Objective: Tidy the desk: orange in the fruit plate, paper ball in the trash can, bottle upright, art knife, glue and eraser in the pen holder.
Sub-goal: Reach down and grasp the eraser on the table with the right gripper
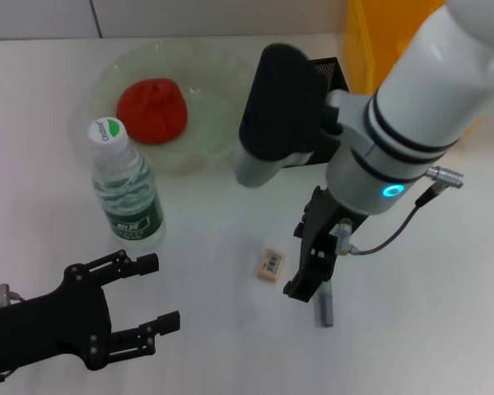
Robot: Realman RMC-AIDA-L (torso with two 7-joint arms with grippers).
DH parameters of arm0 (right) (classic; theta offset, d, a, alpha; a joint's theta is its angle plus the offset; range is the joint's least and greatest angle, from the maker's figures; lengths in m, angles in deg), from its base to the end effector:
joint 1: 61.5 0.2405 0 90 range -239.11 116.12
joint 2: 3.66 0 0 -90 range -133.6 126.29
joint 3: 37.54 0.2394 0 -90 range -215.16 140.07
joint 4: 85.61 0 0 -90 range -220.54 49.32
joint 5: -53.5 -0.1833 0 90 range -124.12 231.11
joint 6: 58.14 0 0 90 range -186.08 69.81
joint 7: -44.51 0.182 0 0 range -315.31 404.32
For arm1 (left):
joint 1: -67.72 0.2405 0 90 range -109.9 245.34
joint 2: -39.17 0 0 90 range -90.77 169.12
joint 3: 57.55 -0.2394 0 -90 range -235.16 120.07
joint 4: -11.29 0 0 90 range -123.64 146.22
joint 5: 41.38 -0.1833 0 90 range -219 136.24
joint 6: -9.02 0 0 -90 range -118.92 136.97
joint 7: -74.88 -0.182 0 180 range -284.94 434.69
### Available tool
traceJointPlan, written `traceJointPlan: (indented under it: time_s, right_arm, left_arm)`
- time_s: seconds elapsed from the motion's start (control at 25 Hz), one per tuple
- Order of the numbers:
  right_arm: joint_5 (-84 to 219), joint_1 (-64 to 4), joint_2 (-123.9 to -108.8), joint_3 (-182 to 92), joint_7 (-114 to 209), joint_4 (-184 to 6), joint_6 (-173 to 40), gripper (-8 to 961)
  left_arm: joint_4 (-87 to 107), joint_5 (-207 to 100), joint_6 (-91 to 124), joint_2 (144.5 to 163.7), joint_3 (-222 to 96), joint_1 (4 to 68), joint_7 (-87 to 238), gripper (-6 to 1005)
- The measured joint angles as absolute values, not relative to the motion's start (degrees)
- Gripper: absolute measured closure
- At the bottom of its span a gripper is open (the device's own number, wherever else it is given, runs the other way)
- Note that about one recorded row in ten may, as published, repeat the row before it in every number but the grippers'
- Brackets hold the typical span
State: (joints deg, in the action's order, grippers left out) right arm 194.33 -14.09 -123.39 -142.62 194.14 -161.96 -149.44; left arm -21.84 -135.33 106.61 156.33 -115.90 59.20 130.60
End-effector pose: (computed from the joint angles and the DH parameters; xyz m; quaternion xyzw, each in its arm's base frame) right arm 0.1185 0.2856 -0.0953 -0.9565 0.1103 -0.2662 0.0463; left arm -0.2593 0.2003 -0.0333 -0.9292 -0.1566 -0.3097 0.1270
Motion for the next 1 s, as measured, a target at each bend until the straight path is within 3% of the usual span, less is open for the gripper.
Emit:
traceJointPlan:
  time_s: [1.0]
  right_arm:
    - [190.48,-11.47,-123.54,-147.52,198.32,-149.29,-134.34,152]
  left_arm:
    - [-21.84,-135.95,106.58,156.59,-115.72,59.01,130.44,202]
